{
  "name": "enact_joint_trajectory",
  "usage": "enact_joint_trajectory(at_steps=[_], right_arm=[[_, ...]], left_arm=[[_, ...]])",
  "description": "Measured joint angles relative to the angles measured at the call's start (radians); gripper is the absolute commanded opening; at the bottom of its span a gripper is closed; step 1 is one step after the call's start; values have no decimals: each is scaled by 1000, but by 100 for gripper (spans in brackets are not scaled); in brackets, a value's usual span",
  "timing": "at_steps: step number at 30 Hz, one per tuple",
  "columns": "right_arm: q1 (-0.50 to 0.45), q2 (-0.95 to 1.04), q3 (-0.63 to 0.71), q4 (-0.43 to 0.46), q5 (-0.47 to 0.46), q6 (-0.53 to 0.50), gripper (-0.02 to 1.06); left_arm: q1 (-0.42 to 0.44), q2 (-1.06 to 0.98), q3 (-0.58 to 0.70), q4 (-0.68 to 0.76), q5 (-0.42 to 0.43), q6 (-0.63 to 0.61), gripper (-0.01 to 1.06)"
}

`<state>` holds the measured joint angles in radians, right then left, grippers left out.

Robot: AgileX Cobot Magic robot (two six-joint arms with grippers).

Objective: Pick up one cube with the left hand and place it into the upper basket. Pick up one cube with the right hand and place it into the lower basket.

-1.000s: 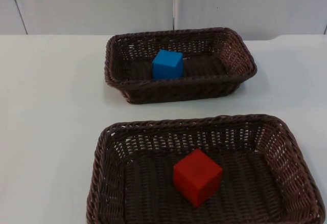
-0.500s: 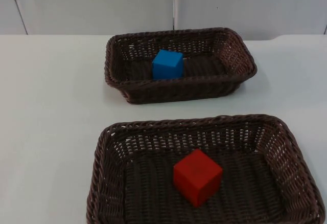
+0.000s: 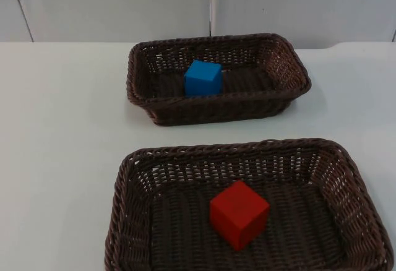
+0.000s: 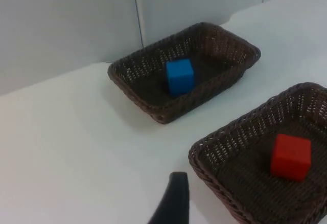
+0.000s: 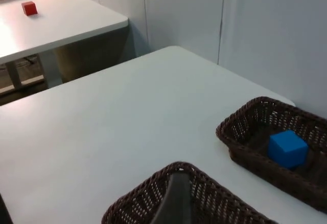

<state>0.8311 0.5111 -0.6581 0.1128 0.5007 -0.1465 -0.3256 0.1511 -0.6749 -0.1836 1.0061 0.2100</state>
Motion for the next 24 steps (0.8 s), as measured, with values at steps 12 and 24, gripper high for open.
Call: enact_joint_trajectory(at_steps=[12, 24], right_arm=[[0, -69, 5, 0, 154, 0, 71], [6, -172, 5, -46, 259, 20, 71]], left_arm=[[0, -146, 101, 53, 59, -9, 77], [0, -147, 156, 138, 65, -114, 77]])
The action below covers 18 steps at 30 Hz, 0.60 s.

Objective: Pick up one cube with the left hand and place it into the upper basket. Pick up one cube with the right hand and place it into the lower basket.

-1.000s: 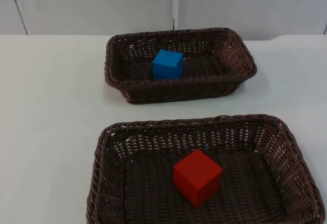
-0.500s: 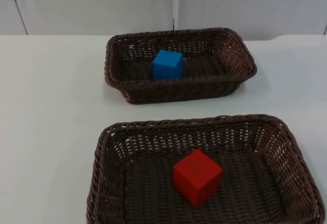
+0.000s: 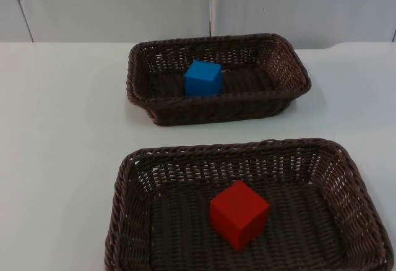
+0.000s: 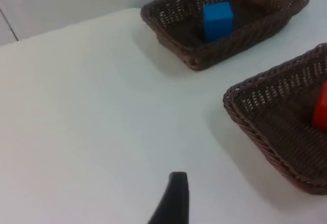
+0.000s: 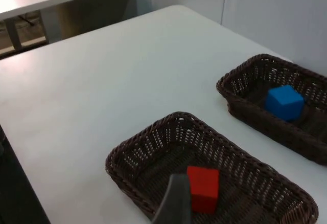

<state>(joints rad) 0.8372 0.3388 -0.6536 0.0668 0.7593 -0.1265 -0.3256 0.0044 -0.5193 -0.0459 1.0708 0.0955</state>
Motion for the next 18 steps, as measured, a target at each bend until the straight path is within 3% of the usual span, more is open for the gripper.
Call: enact_joint_trajectory(at_steps=[10, 18], right_arm=[[0, -184, 0, -130, 203, 126, 71], [0, -284, 0, -139, 295, 132, 71]], left_arm=[[0, 0, 20, 4, 4, -25, 77], [0, 0, 20, 4, 4, -25, 77]])
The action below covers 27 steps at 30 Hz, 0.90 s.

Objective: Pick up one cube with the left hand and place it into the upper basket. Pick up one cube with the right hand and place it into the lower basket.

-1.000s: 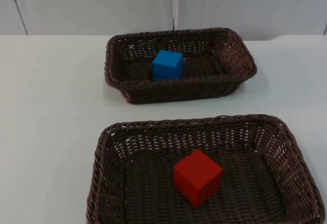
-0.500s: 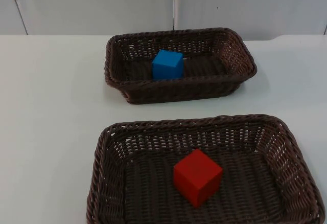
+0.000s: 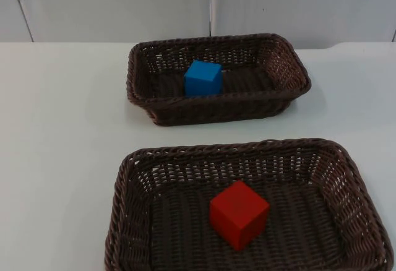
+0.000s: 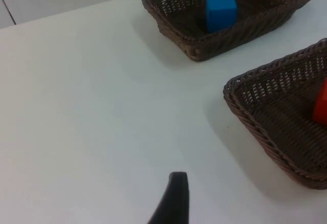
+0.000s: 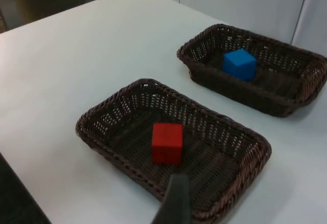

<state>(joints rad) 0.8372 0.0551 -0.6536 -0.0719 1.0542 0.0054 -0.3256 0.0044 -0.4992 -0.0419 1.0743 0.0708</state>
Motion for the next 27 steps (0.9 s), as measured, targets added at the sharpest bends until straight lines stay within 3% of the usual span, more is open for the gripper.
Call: enact_joint_trajectory(at_steps=[5, 13, 27], right_arm=[[0, -42, 0, 2, 41, 2, 71], [0, -53, 120, 34, 50, 2, 71], [0, -53, 128, 35, 30, 2, 71]], left_arm=[[0, 0, 0, 0, 0, 0, 77], [0, 0, 0, 2, 0, 0, 77], [0, 0, 0, 4, 2, 0, 77]])
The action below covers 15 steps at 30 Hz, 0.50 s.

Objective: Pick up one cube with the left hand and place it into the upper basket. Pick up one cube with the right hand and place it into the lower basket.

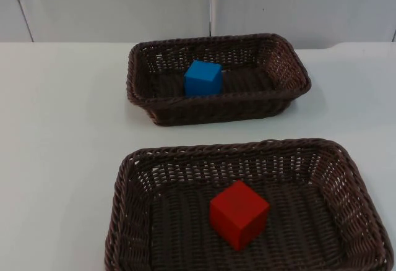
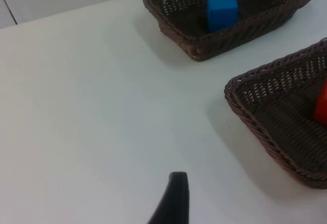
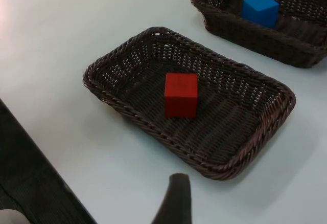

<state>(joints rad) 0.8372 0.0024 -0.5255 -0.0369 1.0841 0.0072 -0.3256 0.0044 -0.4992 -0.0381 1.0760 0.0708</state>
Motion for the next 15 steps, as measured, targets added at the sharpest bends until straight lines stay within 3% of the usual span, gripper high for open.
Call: enact_joint_trajectory(at_steps=[3, 7, 9, 11, 15], right_arm=[[0, 0, 0, 0, 0, 0, 71], [0, 0, 0, 0, 0, 0, 75], [0, 0, 0, 0, 0, 0, 87], [0, 0, 0, 0, 0, 0, 104], [0, 0, 0, 0, 0, 0, 105]], left_arm=[[0, 0, 0, 0, 0, 0, 78], [0, 0, 0, 0, 0, 0, 90], [0, 0, 0, 0, 0, 0, 102], [0, 0, 0, 0, 0, 0, 105], [0, 0, 0, 0, 0, 0, 105]])
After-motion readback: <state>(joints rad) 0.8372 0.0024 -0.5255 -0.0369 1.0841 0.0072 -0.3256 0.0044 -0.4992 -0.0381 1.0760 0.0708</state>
